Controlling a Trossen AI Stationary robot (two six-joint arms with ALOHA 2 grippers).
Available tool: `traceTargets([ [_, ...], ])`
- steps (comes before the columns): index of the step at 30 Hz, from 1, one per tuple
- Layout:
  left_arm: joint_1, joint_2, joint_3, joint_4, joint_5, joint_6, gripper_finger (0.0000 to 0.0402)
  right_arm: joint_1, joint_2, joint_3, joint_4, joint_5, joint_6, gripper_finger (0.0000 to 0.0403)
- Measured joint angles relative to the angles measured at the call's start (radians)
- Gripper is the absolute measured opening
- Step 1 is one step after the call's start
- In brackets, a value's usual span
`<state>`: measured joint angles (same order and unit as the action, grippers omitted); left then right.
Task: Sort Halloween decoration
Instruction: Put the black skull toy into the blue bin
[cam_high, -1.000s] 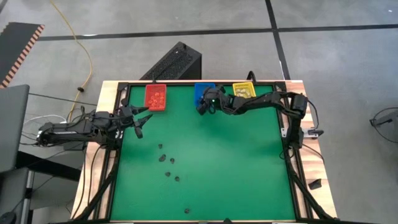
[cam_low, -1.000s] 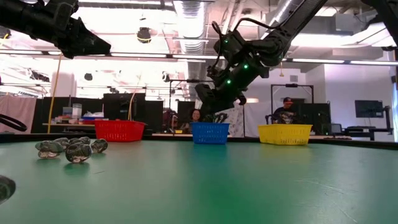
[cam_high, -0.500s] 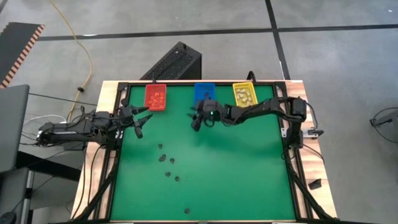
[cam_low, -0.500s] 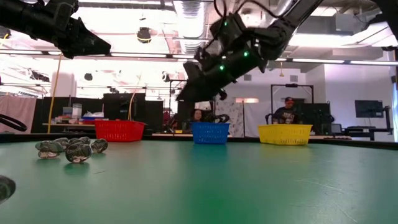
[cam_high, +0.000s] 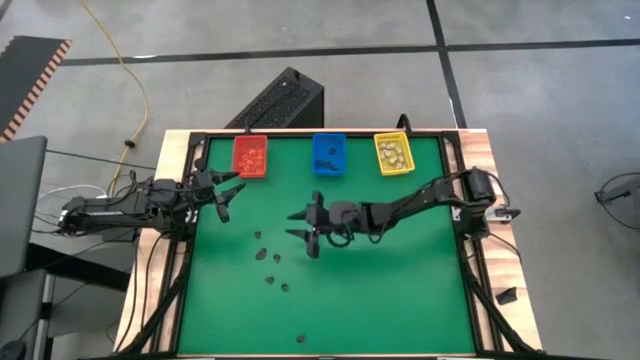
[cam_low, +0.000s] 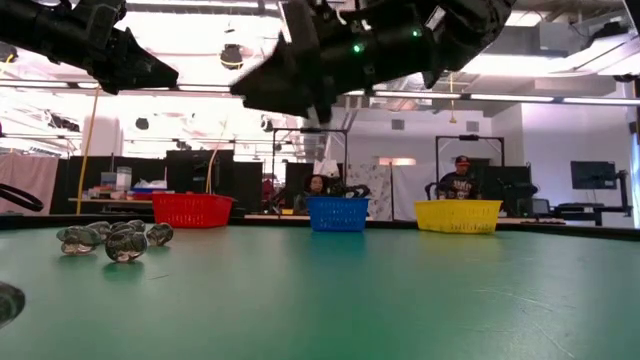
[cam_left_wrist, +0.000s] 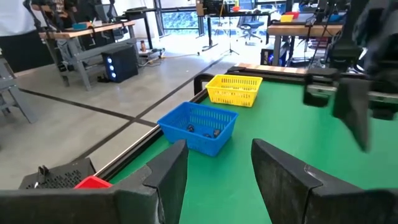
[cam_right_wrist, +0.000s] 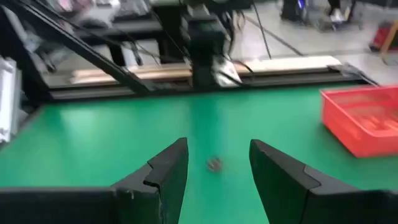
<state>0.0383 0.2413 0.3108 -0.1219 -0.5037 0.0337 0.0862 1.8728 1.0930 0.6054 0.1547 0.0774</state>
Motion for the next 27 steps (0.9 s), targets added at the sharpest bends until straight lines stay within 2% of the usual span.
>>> traceTargets([
  [5,0.0,0.0,0.0,0.001,0.0,0.025,0.0169,0.041,0.121,0.027,0.158,0.001,-0.029,0.0202],
  [10,0.0,0.0,0.0,0.007,-0.001,0.03,0.0169,0.057,0.258,0.148,0.19,0.001,-0.057,0.0202],
  [14,0.0,0.0,0.0,0.008,0.0,0.041,0.0169,0.065,0.36,0.27,0.126,-0.021,-0.079,0.0202],
  [18,0.0,0.0,0.0,0.006,-0.001,0.041,0.0169,0.071,0.392,0.36,0.029,-0.05,-0.082,0.0202],
  [21,0.0,0.0,0.0,0.002,0.0,0.04,0.0169,0.078,0.398,0.375,-0.053,-0.079,-0.073,0.0202],
  [27,0.0,0.0,0.0,0.002,0.0,0.034,0.0169,0.108,0.398,0.375,-0.087,-0.086,-0.06,0.0202],
])
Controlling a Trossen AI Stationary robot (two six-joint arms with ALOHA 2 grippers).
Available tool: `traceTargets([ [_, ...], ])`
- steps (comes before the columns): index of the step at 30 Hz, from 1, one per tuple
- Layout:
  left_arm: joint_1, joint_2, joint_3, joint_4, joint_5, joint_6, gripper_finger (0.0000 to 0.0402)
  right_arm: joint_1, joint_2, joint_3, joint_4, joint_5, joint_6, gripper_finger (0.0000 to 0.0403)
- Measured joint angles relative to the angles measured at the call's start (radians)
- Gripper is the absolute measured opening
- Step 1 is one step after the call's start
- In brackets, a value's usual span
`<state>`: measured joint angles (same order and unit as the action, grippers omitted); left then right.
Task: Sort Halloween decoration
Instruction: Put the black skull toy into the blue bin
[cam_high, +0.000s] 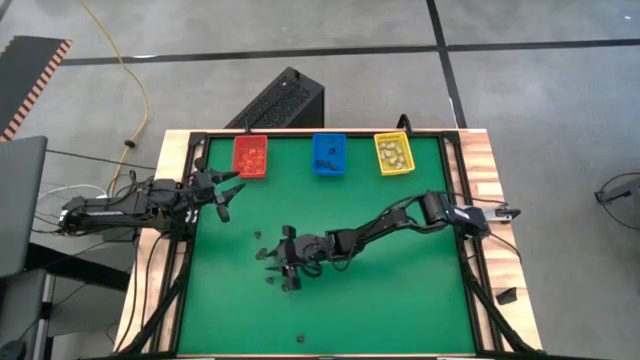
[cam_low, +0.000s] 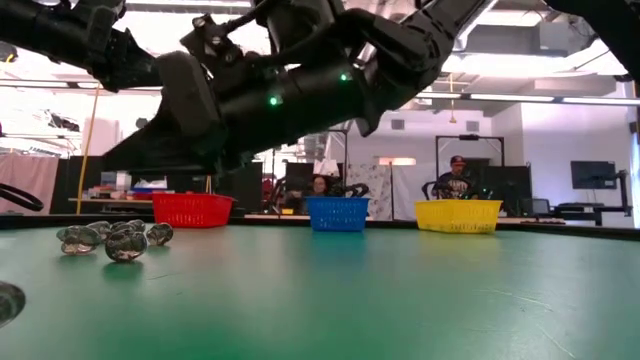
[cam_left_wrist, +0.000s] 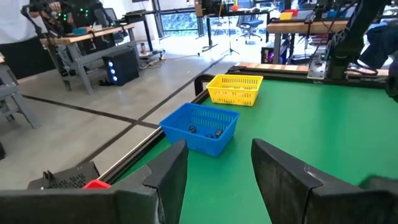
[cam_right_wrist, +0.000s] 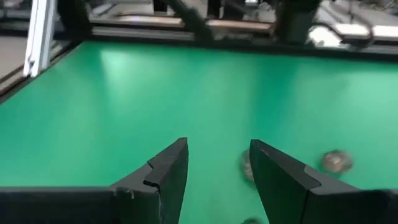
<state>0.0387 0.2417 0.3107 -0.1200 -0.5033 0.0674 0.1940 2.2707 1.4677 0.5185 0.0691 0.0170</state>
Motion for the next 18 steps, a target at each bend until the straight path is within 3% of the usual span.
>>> traceTargets([
  [18,0.0,0.0,0.0,0.004,0.0,-0.009,0.0169,-0.02,0.01,-0.019,-0.059,0.011,0.021,0.0202],
])
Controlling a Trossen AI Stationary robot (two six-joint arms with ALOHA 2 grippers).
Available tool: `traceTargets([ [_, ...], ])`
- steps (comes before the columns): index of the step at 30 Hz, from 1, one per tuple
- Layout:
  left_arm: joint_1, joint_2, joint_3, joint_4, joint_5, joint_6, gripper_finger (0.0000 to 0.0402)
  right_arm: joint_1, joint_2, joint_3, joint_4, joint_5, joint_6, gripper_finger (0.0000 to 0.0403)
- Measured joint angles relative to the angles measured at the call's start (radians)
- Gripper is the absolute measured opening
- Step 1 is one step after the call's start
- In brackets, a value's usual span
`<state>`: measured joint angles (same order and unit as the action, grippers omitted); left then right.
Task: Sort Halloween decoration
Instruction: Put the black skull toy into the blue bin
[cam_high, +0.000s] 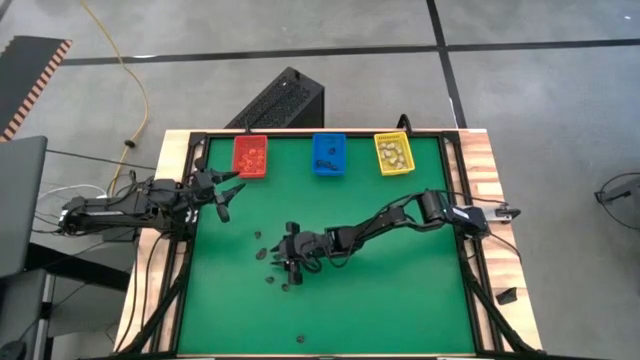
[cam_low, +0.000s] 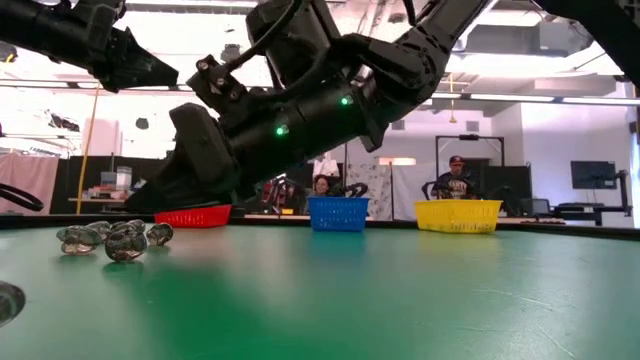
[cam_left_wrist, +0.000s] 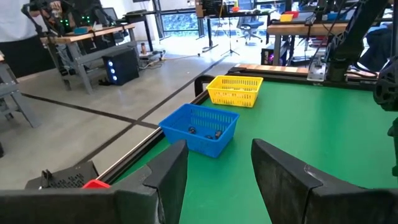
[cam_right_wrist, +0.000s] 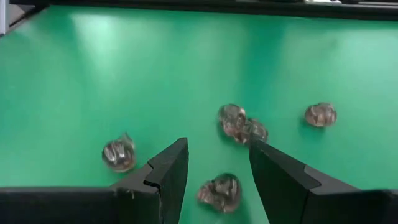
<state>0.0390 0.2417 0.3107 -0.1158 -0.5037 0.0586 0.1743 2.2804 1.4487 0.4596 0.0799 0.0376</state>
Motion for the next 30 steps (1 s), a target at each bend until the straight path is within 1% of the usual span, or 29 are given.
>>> traceTargets([
  [7,0.0,0.0,0.0,0.0,0.0,0.0,0.0169,0.003,0.005,0.001,-0.01,0.0,0.015,0.0202],
  [11,0.0,0.0,0.0,0.0,0.0,-0.001,0.0169,0.002,0.055,0.001,0.048,0.0,0.019,0.0202],
  [14,0.0,0.0,0.0,0.0,0.001,-0.001,0.0169,0.001,0.096,0.001,0.123,0.0,0.051,0.0202],
  [16,0.0,0.0,0.0,0.0,0.0,-0.002,0.0169,0.0,0.111,0.003,0.146,-0.005,0.085,0.0202],
  [20,0.0,0.0,0.0,-0.005,0.0,-0.001,0.0169,0.005,0.122,0.004,0.147,0.001,0.101,0.0199],
  [23,0.0,0.0,0.0,-0.008,0.0,0.0,0.0169,0.013,0.123,0.004,0.139,0.035,0.101,0.0181],
  [25,0.0,0.0,0.0,-0.008,0.0,0.0,0.0169,0.016,0.123,0.004,0.132,0.066,0.101,0.0158],
  [28,0.0,0.0,0.0,-0.008,0.0,0.0,0.0169,0.015,0.124,0.004,0.124,0.075,0.107,0.0119],
  [30,0.0,0.0,0.0,-0.008,0.0,0.0,0.0169,0.015,0.124,0.004,0.124,0.079,0.107,0.0113],
])
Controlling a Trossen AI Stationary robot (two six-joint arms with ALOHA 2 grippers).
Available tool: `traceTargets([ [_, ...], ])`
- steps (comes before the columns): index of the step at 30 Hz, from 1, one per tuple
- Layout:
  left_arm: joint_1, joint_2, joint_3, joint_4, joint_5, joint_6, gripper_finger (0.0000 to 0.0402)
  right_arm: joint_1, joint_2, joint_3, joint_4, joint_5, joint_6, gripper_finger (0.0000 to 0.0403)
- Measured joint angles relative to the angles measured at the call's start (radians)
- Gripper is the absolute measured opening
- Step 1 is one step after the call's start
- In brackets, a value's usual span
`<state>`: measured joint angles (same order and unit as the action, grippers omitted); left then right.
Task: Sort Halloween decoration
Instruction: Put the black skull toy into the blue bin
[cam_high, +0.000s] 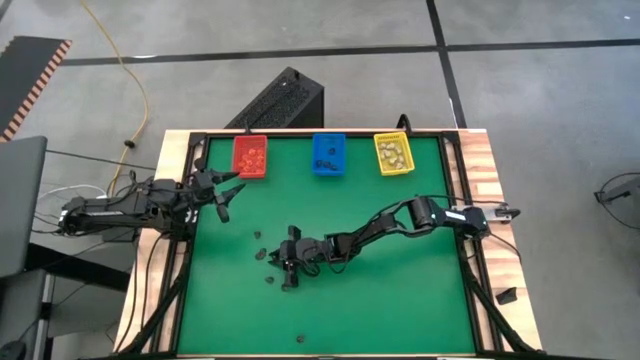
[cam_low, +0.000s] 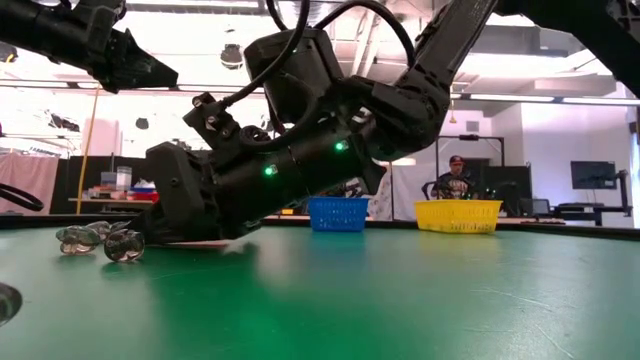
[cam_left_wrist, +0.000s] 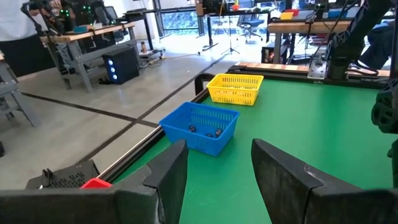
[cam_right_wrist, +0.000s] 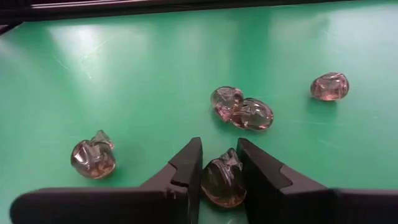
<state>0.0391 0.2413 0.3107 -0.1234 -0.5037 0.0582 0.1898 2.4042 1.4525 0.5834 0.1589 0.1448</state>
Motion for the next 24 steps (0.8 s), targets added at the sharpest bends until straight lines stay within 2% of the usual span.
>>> traceTargets([
  [10,0.0,0.0,0.0,0.0,0.0,-0.001,0.0169,0.004,-0.033,-0.003,-0.03,0.0,-0.009,0.0113],
  [14,0.0,0.0,0.0,-0.001,0.0,-0.016,0.0169,-0.002,-0.101,-0.006,-0.138,0.006,-0.075,0.0113],
  [24,0.0,0.0,0.0,-0.023,0.0,-0.029,0.0169,-0.087,-0.312,-0.026,-0.471,0.119,-0.261,0.0113],
])
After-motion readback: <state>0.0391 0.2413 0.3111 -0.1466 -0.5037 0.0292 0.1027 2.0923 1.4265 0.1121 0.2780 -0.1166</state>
